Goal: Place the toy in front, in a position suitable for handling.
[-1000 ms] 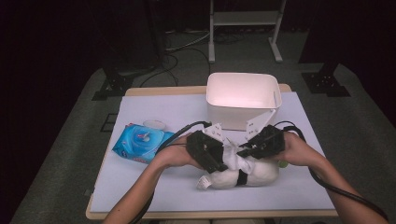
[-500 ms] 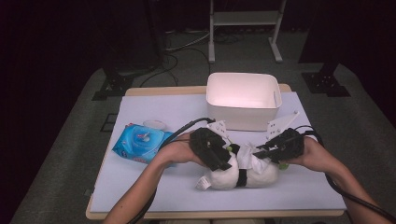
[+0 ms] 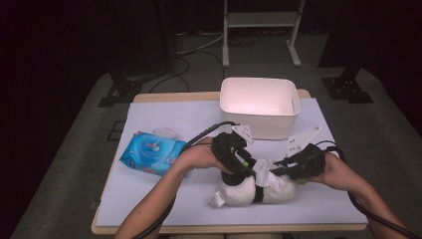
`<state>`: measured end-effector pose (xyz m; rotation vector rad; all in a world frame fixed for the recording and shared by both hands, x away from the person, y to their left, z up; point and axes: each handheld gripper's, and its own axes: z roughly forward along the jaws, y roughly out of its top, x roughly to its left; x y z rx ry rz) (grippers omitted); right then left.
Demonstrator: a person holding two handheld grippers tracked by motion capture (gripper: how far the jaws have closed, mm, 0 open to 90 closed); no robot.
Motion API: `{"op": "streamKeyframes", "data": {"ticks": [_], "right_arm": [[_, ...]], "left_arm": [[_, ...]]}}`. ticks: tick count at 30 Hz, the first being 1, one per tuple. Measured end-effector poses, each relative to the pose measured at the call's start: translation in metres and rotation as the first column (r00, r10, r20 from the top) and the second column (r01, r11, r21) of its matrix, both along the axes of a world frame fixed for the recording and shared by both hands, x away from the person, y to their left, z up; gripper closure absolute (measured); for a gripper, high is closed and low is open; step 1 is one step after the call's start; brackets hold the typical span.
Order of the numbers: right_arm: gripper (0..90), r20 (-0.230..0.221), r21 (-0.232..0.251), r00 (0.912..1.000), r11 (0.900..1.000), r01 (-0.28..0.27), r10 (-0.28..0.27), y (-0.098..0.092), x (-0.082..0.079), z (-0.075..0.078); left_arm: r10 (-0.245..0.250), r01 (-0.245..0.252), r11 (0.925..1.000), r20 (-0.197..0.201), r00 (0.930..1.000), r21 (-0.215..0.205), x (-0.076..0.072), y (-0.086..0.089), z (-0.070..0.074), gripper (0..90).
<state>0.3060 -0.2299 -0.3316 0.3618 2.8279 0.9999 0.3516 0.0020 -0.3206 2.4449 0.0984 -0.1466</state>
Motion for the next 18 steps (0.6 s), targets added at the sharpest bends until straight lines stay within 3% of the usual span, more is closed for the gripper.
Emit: {"op": "streamKeyframes", "data": {"ticks": [6, 10, 18], "right_arm": [[77.8, 0.014, -0.002, 0.9998, 1.000, -0.012, 0.012, -0.006, -0.004, 0.003], [77.5, 0.011, 0.008, 0.9999, 1.000, -0.013, 0.013, -0.010, -0.005, 0.002], [77.3, 0.010, 0.031, 0.9998, 0.999, -0.015, 0.014, -0.010, -0.006, -0.001]], "left_arm": [[-0.001, 0.001, 1.0000, -0.027, 0.9996, -0.008, 0.003, 0.001, 0.001, 45.2], [0.014, -0.014, 0.9998, -0.013, 0.9998, -0.010, 0.005, 0.005, 0.005, 45.7], [-0.006, 0.006, 0.9991, 0.000, 1.0000, 0.042, 0.004, -0.007, 0.000, 53.1]]}}
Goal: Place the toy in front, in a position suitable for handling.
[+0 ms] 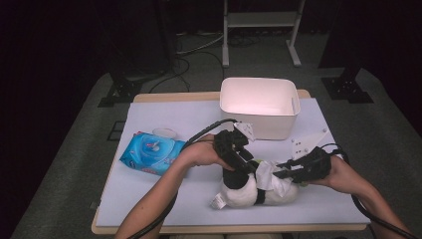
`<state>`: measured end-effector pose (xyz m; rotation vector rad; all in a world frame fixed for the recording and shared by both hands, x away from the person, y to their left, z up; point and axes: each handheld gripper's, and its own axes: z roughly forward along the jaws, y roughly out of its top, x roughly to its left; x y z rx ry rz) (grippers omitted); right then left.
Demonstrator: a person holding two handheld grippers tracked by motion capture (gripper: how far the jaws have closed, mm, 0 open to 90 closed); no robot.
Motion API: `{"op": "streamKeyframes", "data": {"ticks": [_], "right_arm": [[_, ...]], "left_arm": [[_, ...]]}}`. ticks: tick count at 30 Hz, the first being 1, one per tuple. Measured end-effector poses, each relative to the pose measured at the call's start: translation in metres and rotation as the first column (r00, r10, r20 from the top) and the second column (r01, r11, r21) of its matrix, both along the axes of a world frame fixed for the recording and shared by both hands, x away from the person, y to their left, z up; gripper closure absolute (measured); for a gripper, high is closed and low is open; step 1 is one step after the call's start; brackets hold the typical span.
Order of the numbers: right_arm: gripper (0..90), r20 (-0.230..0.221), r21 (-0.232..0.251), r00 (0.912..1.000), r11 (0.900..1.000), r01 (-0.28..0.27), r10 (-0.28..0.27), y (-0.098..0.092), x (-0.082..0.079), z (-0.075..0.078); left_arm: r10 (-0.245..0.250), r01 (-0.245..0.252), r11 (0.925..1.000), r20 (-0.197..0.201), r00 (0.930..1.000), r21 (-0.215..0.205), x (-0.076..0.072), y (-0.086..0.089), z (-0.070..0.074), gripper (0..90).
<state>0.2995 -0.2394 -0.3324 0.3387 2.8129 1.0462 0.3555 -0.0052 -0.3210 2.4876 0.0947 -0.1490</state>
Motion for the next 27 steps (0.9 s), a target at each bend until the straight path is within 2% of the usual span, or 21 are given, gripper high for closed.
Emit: {"op": "streamKeyframes", "data": {"ticks": [4, 7, 9, 16, 19, 26, 27], "right_arm": [[77.3, 0.002, 0.006, 1.0000, 1.000, -0.009, 0.009, 0.002, -0.002, -0.002], [77.3, 0.006, 0.014, 1.0000, 1.000, -0.008, 0.008, 0.000, -0.001, -0.003], [77.0, 0.002, 0.020, 1.0000, 1.000, 0.001, -0.001, -0.001, -0.001, -0.002], [76.7, 0.028, 0.038, 0.9991, 0.999, 0.030, -0.031, -0.006, 0.004, 0.004], [76.8, 0.036, 0.046, 0.9985, 0.998, 0.040, -0.041, -0.007, 0.009, 0.007], [77.2, 0.055, 0.060, 0.9966, 0.997, 0.058, -0.061, -0.003, 0.021, 0.010], [77.6, 0.055, 0.064, 0.9964, 0.996, 0.061, -0.065, -0.002, 0.023, 0.011]], "left_arm": [[-0.012, 0.012, 0.9999, -0.021, 0.9997, 0.004, 0.002, -0.006, -0.006, 52.1], [-0.034, 0.034, 0.9992, 0.002, 0.9994, -0.018, 0.000, -0.008, -0.006, 63.8], [-0.041, 0.041, 0.9991, 0.015, 0.9990, -0.013, 0.000, -0.009, -0.004, 68.2], [-0.021, 0.022, 0.9996, 0.042, 0.9989, -0.019, 0.007, -0.011, 0.004, 70.2], [-0.028, 0.030, 0.9993, 0.047, 0.9985, -0.021, 0.011, -0.013, 0.010, 70.4], [-0.035, 0.036, 0.9993, 0.122, 0.9919, -0.005, 0.024, -0.013, 0.028, 70.3], [-0.036, 0.037, 0.9993, 0.123, 0.9918, -0.005, 0.026, -0.012, 0.030, 70.2]]}}
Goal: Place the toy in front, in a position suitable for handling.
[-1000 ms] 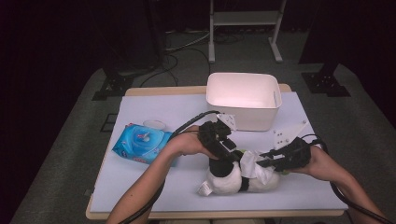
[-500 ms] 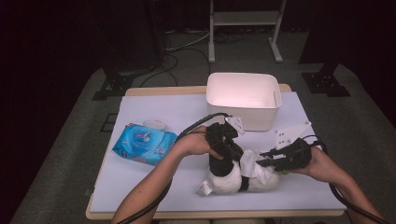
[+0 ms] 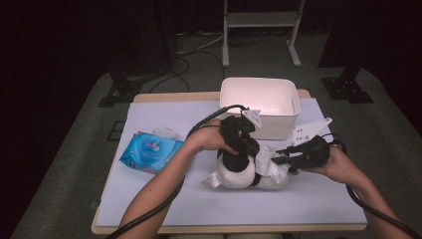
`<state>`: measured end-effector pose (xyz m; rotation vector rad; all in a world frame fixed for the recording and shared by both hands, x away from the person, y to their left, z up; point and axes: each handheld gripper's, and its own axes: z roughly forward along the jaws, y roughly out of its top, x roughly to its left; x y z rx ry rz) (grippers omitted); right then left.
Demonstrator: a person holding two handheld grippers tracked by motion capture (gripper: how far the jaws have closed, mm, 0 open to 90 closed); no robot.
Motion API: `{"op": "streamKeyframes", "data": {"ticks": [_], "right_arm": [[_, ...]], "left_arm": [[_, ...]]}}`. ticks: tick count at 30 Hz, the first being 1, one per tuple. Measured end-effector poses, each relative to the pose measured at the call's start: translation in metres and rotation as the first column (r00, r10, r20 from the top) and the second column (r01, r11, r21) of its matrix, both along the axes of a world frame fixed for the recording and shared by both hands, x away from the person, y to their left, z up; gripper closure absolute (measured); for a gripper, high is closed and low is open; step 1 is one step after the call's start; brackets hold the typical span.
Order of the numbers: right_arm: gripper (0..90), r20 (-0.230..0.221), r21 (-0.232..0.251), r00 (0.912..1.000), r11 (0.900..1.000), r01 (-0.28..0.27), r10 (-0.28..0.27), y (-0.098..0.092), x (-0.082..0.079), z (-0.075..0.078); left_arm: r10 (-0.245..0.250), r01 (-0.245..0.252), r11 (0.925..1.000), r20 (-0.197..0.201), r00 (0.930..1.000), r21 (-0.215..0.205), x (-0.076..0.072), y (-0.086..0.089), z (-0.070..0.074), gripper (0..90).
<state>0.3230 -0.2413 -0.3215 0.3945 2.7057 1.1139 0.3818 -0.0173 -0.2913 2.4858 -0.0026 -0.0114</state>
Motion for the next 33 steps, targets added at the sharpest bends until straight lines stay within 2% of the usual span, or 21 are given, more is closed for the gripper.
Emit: {"op": "streamKeyframes", "data": {"ticks": [4, 6, 8, 11, 14, 16, 18, 20, 22, 25, 28, 33], "right_arm": [[78.1, -0.006, 0.008, 0.9999, 1.000, 0.010, -0.010, 0.003, 0.009, -0.001], [78.5, -0.017, -0.026, 0.9998, 1.000, -0.007, 0.007, 0.010, 0.009, -0.007], [78.6, -0.030, -0.042, 0.9991, 0.999, -0.031, 0.029, 0.015, 0.007, -0.013], [78.7, -0.039, -0.038, 0.9981, 0.998, -0.048, 0.047, 0.017, 0.004, -0.014], [78.7, -0.029, -0.035, 0.9988, 0.999, -0.041, 0.040, 0.014, 0.002, -0.010], [78.6, -0.026, -0.015, 0.9994, 1.000, -0.024, 0.023, 0.010, 0.003, -0.008], [78.7, -0.033, -0.027, 0.9994, 1.000, -0.012, 0.011, 0.009, 0.005, -0.010], [78.7, -0.055, -0.062, 0.9982, 0.998, -0.029, 0.025, 0.014, 0.003, -0.019], [78.7, -0.075, -0.076, 0.9961, 0.996, -0.051, 0.045, 0.019, 0.000, -0.024], [78.7, -0.073, -0.080, 0.9962, 0.995, -0.053, 0.047, 0.020, -0.005, -0.025], [78.7, -0.077, -0.084, 0.9955, 0.995, -0.062, 0.055, 0.020, -0.009, -0.027], [78.7, -0.082, -0.066, 0.9949, 0.996, -0.063, 0.057, 0.019, -0.012, -0.030]], "left_arm": [[0.008, -0.008, 0.9999, 0.008, 0.9999, 0.009, 0.007, 0.003, -0.002, 70.1], [0.001, 0.000, 0.9998, -0.015, 0.9999, 0.022, 0.006, 0.005, -0.011, 69.5], [0.000, 0.000, 0.9999, -0.034, 0.9994, 0.011, 0.002, 0.008, -0.017, 68.9], [-0.002, 0.003, 1.0000, -0.044, 0.9990, 0.003, -0.006, 0.014, -0.021, 68.2], [-0.014, 0.015, 0.9998, -0.051, 0.9986, 0.014, -0.017, 0.020, -0.025, 67.7], [-0.009, 0.010, 0.9999, -0.053, 0.9985, 0.012, -0.024, 0.025, -0.029, 67.3], [-0.017, 0.017, 0.9998, -0.066, 0.9977, -0.005, -0.028, 0.029, -0.032, 66.7], [-0.019, 0.018, 0.9997, -0.088, 0.9960, -0.018, -0.033, 0.031, -0.035, 66.2], [-0.033, 0.033, 0.9994, -0.099, 0.9945, -0.009, -0.036, 0.030, -0.036, 64.1], [-0.035, 0.034, 0.9994, -0.115, 0.9927, -0.009, -0.036, 0.030, -0.032, 60.7], [-0.021, 0.018, 0.9995, -0.122, 0.9923, -0.026, -0.033, 0.032, -0.026, 58.0], [-0.002, 0.000, 0.9999, -0.122, 0.9925, -0.014, -0.029, 0.033, -0.023, 57.9]]}}
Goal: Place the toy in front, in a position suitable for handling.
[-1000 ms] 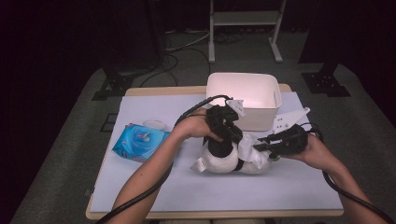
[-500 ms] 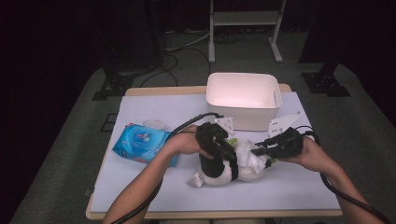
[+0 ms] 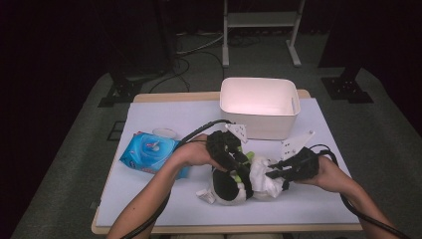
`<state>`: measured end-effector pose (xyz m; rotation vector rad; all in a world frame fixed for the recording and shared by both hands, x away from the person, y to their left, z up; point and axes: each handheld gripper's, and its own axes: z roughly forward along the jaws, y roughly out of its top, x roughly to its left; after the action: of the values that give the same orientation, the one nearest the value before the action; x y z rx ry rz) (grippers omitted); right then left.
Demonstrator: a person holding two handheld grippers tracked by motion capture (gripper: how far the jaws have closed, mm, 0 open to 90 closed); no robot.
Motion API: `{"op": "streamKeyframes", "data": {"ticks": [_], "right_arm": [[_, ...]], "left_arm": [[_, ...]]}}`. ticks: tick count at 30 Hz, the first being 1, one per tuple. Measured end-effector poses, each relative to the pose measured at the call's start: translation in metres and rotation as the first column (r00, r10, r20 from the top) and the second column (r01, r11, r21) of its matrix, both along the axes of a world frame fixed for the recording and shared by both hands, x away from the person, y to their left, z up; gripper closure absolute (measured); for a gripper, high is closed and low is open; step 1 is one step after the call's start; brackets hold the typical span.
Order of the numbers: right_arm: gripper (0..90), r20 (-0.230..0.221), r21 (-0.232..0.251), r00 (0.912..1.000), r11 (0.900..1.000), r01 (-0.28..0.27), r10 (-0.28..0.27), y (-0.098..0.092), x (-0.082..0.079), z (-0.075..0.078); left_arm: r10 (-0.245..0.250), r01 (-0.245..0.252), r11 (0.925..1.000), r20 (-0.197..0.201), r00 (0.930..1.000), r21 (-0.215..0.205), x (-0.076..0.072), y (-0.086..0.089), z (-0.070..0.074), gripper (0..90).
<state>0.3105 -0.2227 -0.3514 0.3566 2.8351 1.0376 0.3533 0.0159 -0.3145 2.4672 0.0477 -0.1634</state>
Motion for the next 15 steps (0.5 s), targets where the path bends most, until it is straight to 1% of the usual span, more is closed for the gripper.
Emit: {"op": "streamKeyframes", "data": {"ticks": [1, 2, 3, 4, 7, 8, 10, 11, 14, 15], "right_arm": [[78.7, -0.004, 0.004, 1.0000, 1.000, 0.001, -0.001, 0.000, -0.001, -0.001], [78.7, -0.004, 0.004, 1.0000, 1.000, 0.001, -0.001, 0.000, -0.001, -0.001], [78.7, 0.007, 0.001, 0.9999, 1.000, -0.013, 0.013, -0.001, -0.003, -0.002], [78.7, 0.009, 0.003, 0.9999, 1.000, -0.012, 0.012, -0.001, -0.005, -0.003], [78.7, 0.015, -0.005, 0.9997, 1.000, -0.019, 0.019, -0.001, -0.009, -0.004], [78.7, 0.015, -0.007, 0.9998, 1.000, -0.015, 0.015, 0.000, -0.011, -0.004], [78.7, 0.020, -0.011, 0.9996, 1.000, -0.018, 0.018, 0.000, -0.013, -0.004], [78.7, 0.020, -0.014, 0.9995, 1.000, -0.023, 0.024, 0.000, -0.015, -0.004], [78.7, 0.026, -0.032, 0.9989, 0.999, -0.039, 0.040, 0.001, -0.017, -0.003], [78.7, 0.026, -0.034, 0.9988, 0.999, -0.042, 0.042, 0.000, -0.018, -0.002]], "left_arm": [[0.013, -0.013, 0.9999, 0.000, 0.9999, -0.002, 0.002, 0.001, 0.001, 57.9], [0.013, -0.013, 0.9999, 0.000, 0.9999, -0.002, 0.002, 0.001, 0.001, 58.2], [0.015, -0.015, 0.9998, 0.006, 0.9999, 0.008, 0.003, 0.002, 0.000, 58.2], [0.020, -0.020, 0.9996, 0.008, 0.9998, 0.018, 0.004, 0.002, 0.000, 58.2], [0.036, -0.036, 0.9987, 0.001, 0.9994, 0.036, 0.006, 0.004, -0.003, 58.5], [0.033, -0.033, 0.9982, 0.004, 0.9994, 0.049, 0.006, 0.003, -0.005, 58.4], [0.033, -0.032, 0.9976, -0.015, 0.9994, 0.061, 0.005, 0.001, -0.010, 58.4], [0.031, -0.030, 0.9971, -0.017, 0.9994, 0.071, 0.004, -0.001, -0.013, 58.4], [0.023, -0.021, 0.9976, -0.034, 0.9991, 0.066, 0.003, -0.004, -0.017, 57.6], [0.013, -0.010, 0.9976, -0.038, 0.9992, 0.068, 0.003, -0.004, -0.017, 58.8]]}}
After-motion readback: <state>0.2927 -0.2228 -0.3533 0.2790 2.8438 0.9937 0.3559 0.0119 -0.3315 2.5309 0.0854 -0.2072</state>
